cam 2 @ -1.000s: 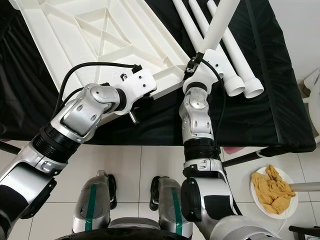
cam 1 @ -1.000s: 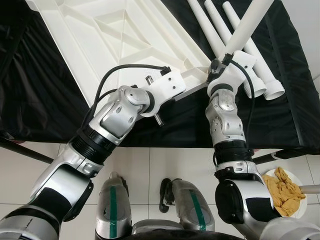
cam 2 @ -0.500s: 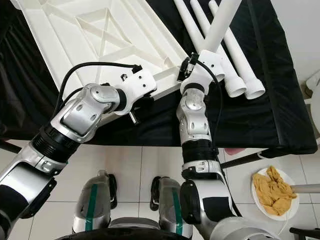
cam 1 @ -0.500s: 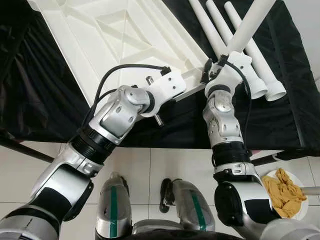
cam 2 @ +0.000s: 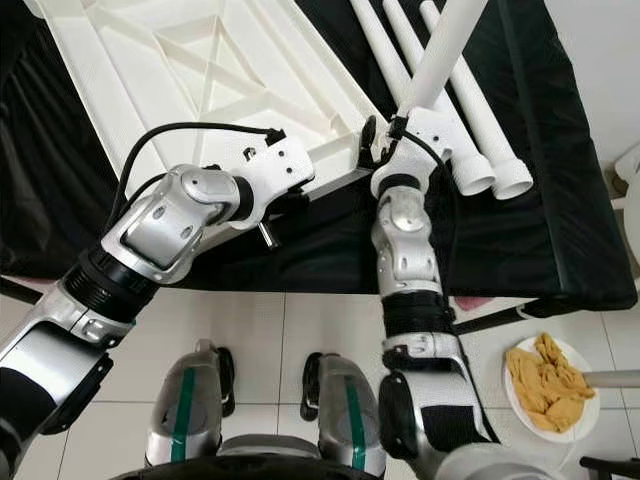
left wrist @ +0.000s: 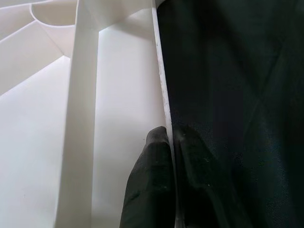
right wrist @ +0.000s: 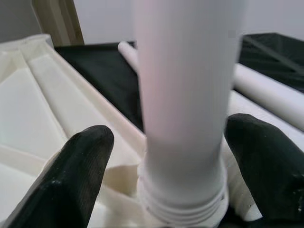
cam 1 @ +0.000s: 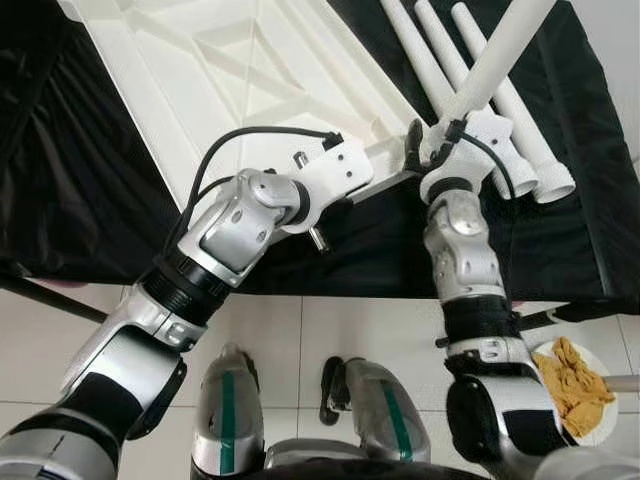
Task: Building children table
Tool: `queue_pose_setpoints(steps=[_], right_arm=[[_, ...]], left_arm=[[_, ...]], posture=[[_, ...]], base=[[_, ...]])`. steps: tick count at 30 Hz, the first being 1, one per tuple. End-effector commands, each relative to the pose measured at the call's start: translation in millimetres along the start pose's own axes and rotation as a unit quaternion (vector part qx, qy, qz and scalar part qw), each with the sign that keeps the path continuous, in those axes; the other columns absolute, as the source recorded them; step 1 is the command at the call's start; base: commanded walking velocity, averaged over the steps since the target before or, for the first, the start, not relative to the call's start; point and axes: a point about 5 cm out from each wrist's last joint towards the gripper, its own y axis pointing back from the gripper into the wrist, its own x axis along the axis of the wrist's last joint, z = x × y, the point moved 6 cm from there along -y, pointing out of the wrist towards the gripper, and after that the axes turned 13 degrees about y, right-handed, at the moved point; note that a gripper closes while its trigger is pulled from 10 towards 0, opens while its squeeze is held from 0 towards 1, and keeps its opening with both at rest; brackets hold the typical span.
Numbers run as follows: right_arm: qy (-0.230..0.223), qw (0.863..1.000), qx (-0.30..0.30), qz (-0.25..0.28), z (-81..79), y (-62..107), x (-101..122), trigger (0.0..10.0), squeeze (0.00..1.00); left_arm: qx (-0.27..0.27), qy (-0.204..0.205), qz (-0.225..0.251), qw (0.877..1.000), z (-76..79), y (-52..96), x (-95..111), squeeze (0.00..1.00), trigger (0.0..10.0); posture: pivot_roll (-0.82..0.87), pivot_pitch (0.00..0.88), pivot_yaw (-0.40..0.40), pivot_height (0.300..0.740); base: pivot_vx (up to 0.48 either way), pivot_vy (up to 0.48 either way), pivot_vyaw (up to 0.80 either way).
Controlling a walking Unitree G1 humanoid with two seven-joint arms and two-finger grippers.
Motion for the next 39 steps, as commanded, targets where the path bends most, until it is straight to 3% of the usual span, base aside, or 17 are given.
queue_pose_setpoints(steps=[1, 9, 22, 23, 24, 29, 30, 34, 35, 39], right_arm=[[0.001, 1.000, 0.002, 0.008, 7.7, 2.3, 0, 10.0, 0.00], [0.000, 1.000, 0.007, 0.021, 14.8, 6.6, 2, 10.0, 0.00], [-0.004, 0.999, 0.033, 0.027, 10.2, 27.5, -7, 10.0, 0.00], [-0.004, 0.999, 0.037, 0.028, 9.4, 30.6, -8, 10.0, 0.44], [-0.006, 0.999, 0.042, 0.028, 8.5, 33.0, -9, 10.0, 1.00], [0.005, 0.999, 0.039, 0.027, 10.9, 35.1, -10, 10.0, 1.00], [0.009, 0.999, 0.038, 0.023, 12.1, 35.7, -12, 10.0, 0.00], [0.014, 0.999, 0.037, 0.019, 13.9, 37.5, -15, 10.0, 0.00], [0.015, 0.999, 0.037, 0.018, 14.4, 38.1, -15, 10.0, 0.00], [0.017, 0.999, 0.040, 0.015, 14.4, 39.6, -17, 10.0, 0.00]], left_arm=[[-0.002, -0.015, 0.006, 1.000, -3.9, 2.2, 6, 0.00, 10.0], [-0.011, -0.017, 0.026, 0.999, -9.1, 12.4, 16, 0.00, 10.0], [0.001, -0.002, 0.050, 0.999, -20.1, 18.2, 26, 0.00, 10.0], [0.007, 0.001, 0.055, 0.998, -22.3, 17.7, 28, 0.00, 10.0], [0.014, 0.004, 0.060, 0.998, -24.5, 17.2, 30, 0.00, 10.0], [0.029, 0.017, 0.068, 0.997, -29.7, 15.9, 34, 0.00, 10.0], [0.033, 0.025, 0.072, 0.997, -31.1, 14.9, 35, 0.00, 10.0], [0.032, 0.027, 0.080, 0.996, -29.8, 13.4, 36, 0.00, 10.0], [0.032, 0.034, 0.090, 0.995, -29.9, 13.3, 38, 0.99, 10.0], [0.028, 0.027, 0.092, 0.995, -26.6, 13.0, 38, 1.00, 10.0]], posture=[[0.04, 0.028, -0.050, 0.740], [0.04, 0.018, -0.053, 0.740], [0.04, 0.004, -0.053, 0.740], [0.04, 0.003, -0.053, 0.740], [0.04, 0.003, -0.053, 0.740], [0.03, 0.005, -0.051, 0.740], [0.03, 0.007, -0.051, 0.740], [0.03, 0.007, -0.051, 0.740], [0.03, 0.010, -0.051, 0.740], [0.03, 0.013, -0.051, 0.740]], base=[[0.000, 0.000, 0.00], [0.000, 0.000, 0.00], [0.000, 0.000, 0.00], [0.000, 0.000, 0.00], [0.000, 0.000, 0.00], [0.000, 0.000, 0.00], [0.000, 0.000, 0.00], [0.000, 0.000, 0.00], [0.000, 0.000, 0.00], [0.000, 0.000, 0.00]])
